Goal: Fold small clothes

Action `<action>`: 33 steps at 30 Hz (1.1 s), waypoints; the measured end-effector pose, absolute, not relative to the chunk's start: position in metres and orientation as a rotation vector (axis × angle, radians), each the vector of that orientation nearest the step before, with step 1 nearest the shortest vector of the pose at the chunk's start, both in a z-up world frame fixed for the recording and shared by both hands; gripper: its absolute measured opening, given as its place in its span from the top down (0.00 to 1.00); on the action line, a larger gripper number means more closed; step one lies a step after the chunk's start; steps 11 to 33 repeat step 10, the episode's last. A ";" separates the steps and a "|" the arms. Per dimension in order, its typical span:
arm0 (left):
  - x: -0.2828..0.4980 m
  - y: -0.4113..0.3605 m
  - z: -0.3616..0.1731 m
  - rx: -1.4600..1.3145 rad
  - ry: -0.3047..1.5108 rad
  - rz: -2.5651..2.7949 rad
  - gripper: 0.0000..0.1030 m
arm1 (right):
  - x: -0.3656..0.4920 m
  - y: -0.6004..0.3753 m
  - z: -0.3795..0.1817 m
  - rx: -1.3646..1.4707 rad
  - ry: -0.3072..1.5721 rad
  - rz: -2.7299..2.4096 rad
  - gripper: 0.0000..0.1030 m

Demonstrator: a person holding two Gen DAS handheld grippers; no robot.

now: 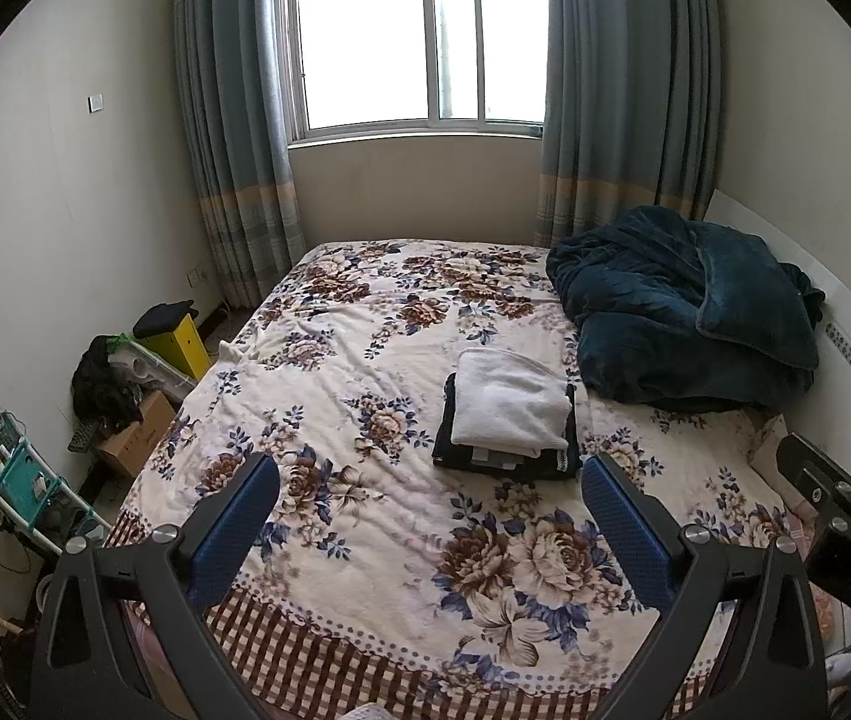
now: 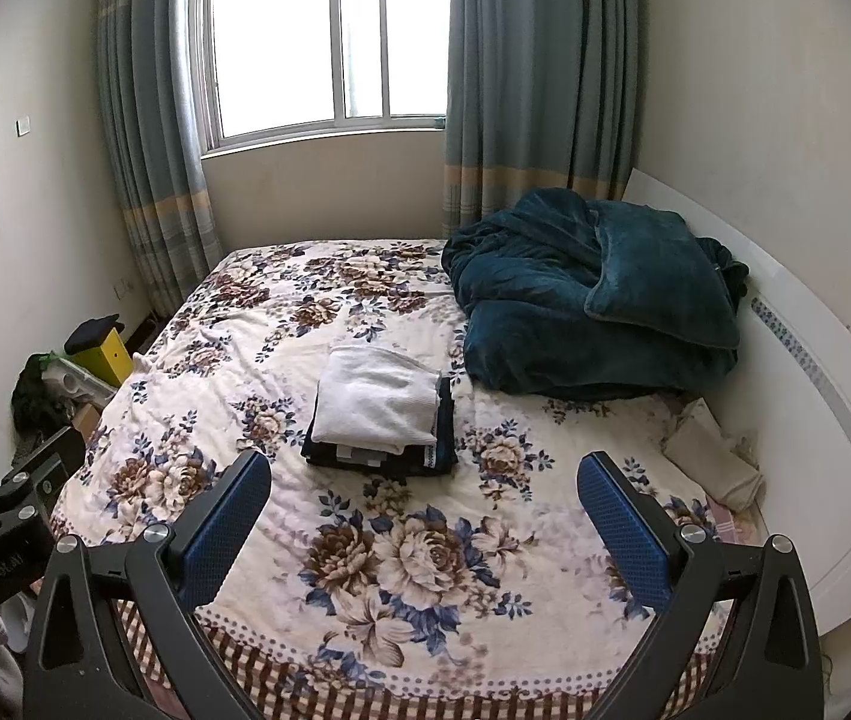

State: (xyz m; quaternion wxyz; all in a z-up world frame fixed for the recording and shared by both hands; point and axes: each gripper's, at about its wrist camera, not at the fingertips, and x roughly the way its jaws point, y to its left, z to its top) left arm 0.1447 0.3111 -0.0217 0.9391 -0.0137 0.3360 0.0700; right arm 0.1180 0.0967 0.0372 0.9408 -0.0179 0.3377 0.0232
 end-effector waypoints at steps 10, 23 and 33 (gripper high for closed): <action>0.143 0.310 -0.022 -0.038 0.686 0.142 0.00 | 0.119 0.097 0.038 -0.036 0.688 0.039 0.00; 0.143 0.310 -0.022 -0.038 0.686 0.142 0.00 | 0.119 0.097 0.038 -0.036 0.688 0.039 0.00; 0.143 0.310 -0.022 -0.038 0.686 0.142 0.00 | 0.119 0.097 0.038 -0.036 0.688 0.039 0.00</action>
